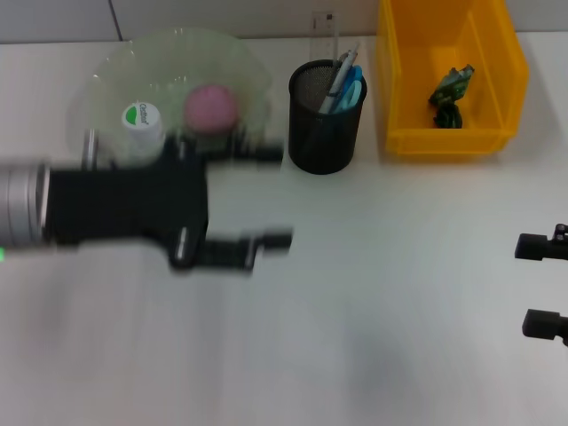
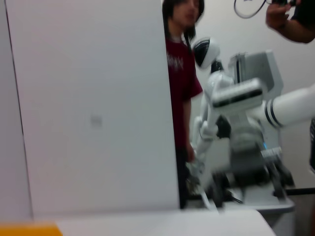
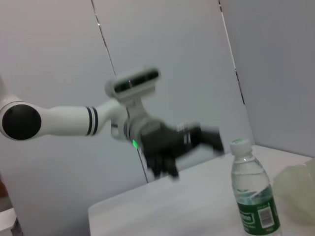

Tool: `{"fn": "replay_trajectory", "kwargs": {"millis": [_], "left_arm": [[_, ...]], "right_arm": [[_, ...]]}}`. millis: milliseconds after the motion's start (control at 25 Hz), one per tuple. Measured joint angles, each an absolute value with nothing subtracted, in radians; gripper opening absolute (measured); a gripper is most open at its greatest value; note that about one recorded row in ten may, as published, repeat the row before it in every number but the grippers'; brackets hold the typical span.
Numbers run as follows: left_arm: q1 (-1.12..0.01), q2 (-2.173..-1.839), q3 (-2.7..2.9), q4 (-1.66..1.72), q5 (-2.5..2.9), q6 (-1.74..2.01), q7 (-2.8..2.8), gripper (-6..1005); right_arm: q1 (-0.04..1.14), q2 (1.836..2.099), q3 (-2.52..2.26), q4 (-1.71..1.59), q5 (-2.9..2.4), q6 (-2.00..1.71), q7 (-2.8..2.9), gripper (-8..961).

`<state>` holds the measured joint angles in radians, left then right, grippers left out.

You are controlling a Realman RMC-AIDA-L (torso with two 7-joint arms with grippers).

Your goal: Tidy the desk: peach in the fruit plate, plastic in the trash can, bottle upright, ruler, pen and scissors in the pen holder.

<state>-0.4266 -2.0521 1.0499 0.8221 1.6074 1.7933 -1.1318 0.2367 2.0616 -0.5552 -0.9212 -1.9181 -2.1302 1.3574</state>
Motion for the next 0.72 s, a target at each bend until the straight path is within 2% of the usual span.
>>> {"fn": "replay_trajectory", "kwargs": {"millis": [240, 720], "left_arm": [[-0.405, -2.045, 1.025, 0.592, 1.742, 1.756, -1.077, 791], [-0.409, -2.055, 1.017, 0.574, 1.76, 1.748, -1.079, 788]], "right_arm": [[0.236, 2.062, -0.559, -0.83, -1.921, -2.119, 1.262, 835], [0.251, 2.077, -0.56, -0.786, -1.971, -2.074, 1.23, 834]]}}
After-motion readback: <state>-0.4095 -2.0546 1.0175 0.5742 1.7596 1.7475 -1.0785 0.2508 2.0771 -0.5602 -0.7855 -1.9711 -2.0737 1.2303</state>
